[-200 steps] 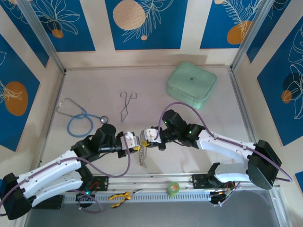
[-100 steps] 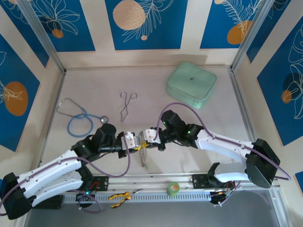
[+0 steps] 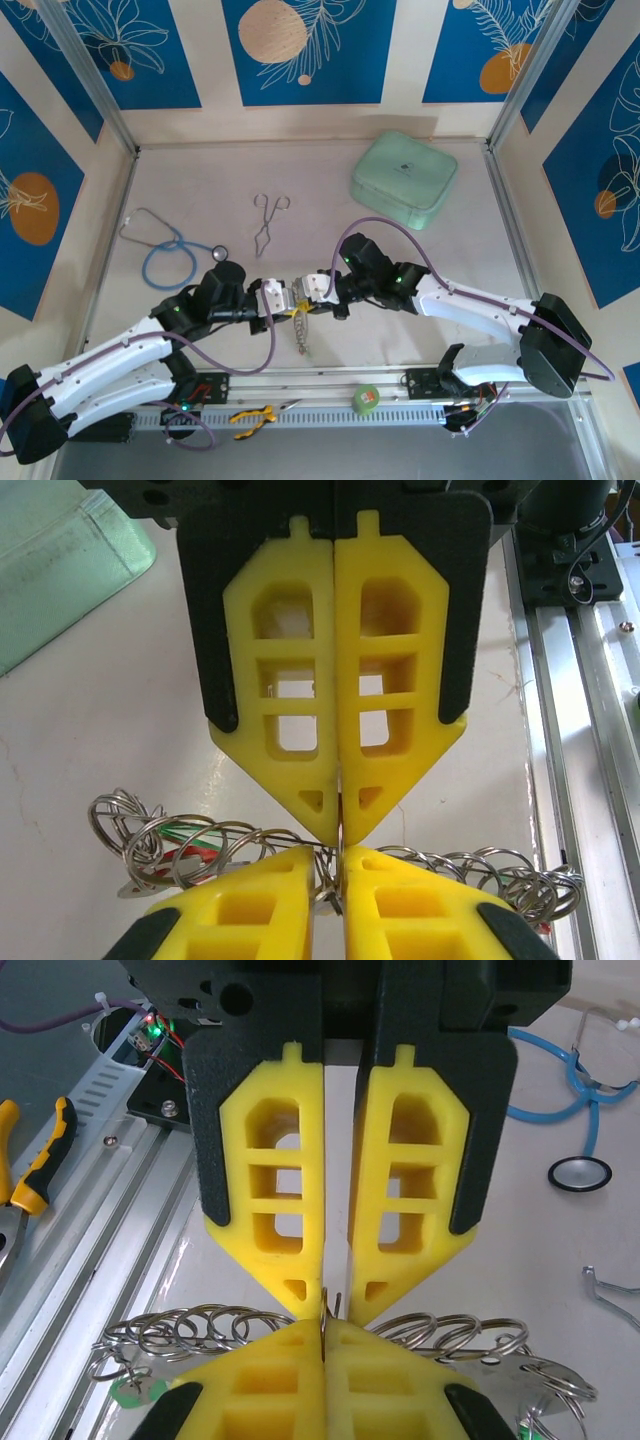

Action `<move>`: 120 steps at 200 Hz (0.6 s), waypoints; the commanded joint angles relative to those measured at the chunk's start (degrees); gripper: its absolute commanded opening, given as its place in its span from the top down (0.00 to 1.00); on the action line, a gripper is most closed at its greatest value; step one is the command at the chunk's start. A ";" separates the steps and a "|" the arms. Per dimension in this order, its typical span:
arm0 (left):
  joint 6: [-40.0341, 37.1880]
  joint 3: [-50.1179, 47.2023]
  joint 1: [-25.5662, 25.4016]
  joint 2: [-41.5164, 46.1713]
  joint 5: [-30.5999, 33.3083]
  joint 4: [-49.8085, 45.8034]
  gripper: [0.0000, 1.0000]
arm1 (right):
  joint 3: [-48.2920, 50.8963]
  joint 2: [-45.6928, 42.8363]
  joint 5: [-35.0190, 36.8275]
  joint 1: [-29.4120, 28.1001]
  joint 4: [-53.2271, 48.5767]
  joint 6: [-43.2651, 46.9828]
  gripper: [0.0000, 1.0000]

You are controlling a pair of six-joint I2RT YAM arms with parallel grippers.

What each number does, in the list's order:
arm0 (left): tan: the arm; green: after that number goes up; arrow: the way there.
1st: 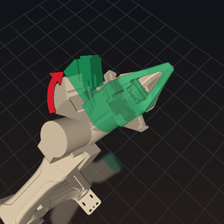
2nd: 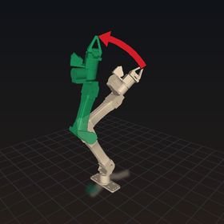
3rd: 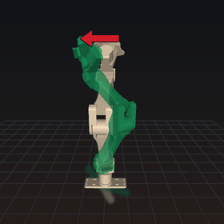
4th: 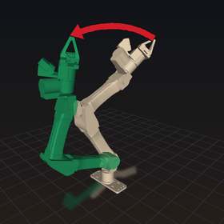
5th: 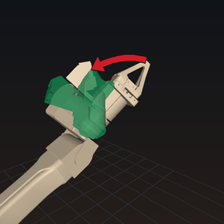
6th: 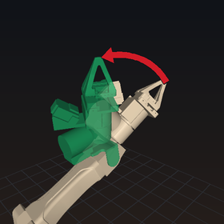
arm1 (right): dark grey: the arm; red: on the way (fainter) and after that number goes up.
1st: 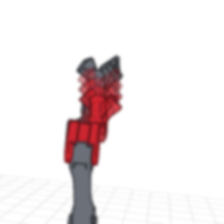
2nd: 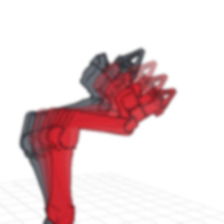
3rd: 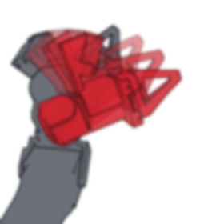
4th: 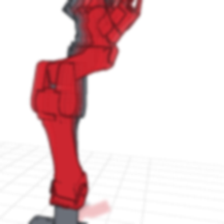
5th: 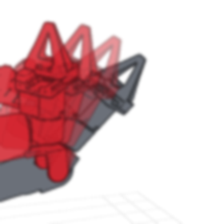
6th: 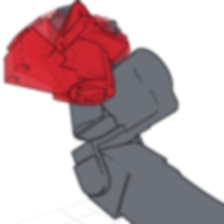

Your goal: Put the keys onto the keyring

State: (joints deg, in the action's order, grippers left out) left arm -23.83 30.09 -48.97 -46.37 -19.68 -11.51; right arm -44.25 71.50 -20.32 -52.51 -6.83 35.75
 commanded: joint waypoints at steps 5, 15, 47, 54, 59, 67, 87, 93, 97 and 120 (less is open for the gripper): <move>-0.02 1.74 0.63 -0.29 -1.32 0.83 0.91 | -1.30 0.32 -1.57 -0.40 1.64 -0.22 1.00; -0.12 1.74 0.61 -0.31 -1.17 0.74 0.96 | -1.19 0.33 -1.57 -0.40 1.87 -0.37 1.00; 0.91 1.84 0.61 0.35 -0.11 0.19 1.00 | 0.68 -0.26 0.05 0.57 5.16 -3.59 0.92; 1.51 1.83 0.62 0.52 0.58 0.05 1.00 | 1.14 -0.67 -0.21 1.21 5.76 -4.57 0.82; 2.31 1.88 0.60 0.71 1.15 0.06 1.00 | 1.37 -0.94 -0.33 1.63 6.01 -5.23 0.77; 3.83 1.90 0.60 0.89 1.96 0.30 1.00 | 1.93 -1.57 -0.15 2.33 6.41 -6.38 0.72; 10.89 2.21 0.62 0.92 5.34 1.24 1.00 | 3.14 -3.99 0.81 4.26 6.83 -9.86 0.63; 13.49 2.56 0.58 0.90 6.90 1.06 1.00 | 3.50 -4.90 1.53 4.86 6.82 -11.03 0.63; 15.19 2.88 0.58 0.93 8.09 0.89 1.00 | 3.82 -5.57 2.05 5.21 6.71 -11.81 0.63; 27.36 5.00 0.54 0.71 17.70 -2.19 1.00 | 5.58 -9.79 4.94 6.37 5.10 -15.45 0.63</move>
State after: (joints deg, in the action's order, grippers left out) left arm -11.29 30.94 -48.86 -46.46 -12.21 -12.01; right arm -40.47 66.04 -17.96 -47.09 -1.72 26.13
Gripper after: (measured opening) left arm 0.059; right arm 0.371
